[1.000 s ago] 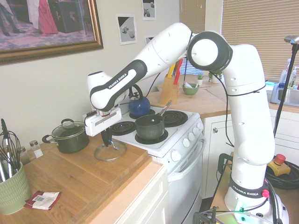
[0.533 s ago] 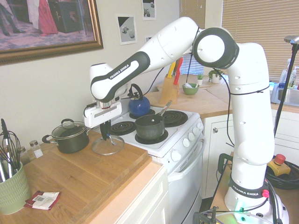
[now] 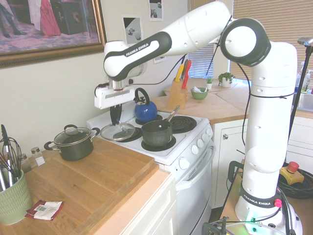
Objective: Cover the lid of the pot
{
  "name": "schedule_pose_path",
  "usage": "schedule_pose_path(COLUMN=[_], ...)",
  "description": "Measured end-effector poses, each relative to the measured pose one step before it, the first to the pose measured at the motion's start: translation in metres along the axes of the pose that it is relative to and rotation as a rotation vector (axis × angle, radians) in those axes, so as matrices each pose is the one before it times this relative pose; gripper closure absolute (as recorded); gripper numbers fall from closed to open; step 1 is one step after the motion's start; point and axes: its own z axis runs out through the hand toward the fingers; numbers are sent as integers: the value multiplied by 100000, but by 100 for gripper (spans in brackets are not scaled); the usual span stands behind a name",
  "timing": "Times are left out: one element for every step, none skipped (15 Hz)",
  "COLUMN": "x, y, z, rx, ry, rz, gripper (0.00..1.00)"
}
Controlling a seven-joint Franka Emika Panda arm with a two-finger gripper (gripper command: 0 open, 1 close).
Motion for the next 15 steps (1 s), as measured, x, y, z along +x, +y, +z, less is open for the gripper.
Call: schedule_pose_path(x=[719, 808, 978, 1016, 972, 901, 844, 819, 816, 683, 692, 641, 551, 461, 290], y=[1118, 1194, 1294, 1268, 1155, 1133, 1118, 1108, 1091, 985, 955, 854, 670, 588, 350], z=[-1326, -849, -288, 204, 596, 751, 802, 719, 557, 417, 277, 302, 290, 318, 292], rx=[496, -135, -643, -850, -1218, -1341, -1211, -875, -425, -420, 54, 244, 201, 52, -170], ry=[468, 175, -82, -242, -605, -835, -815, -578, -278, -475, -513, -524, -432, -567, -320], rz=[1956, 2277, 2273, 1815, 1522, 1281, 1285, 1459, 1367, 1038, 958, 927, 865, 700, 361], gripper=[100, 100, 100, 100, 100, 100, 100, 100, 100, 100, 100, 100, 100, 100, 100])
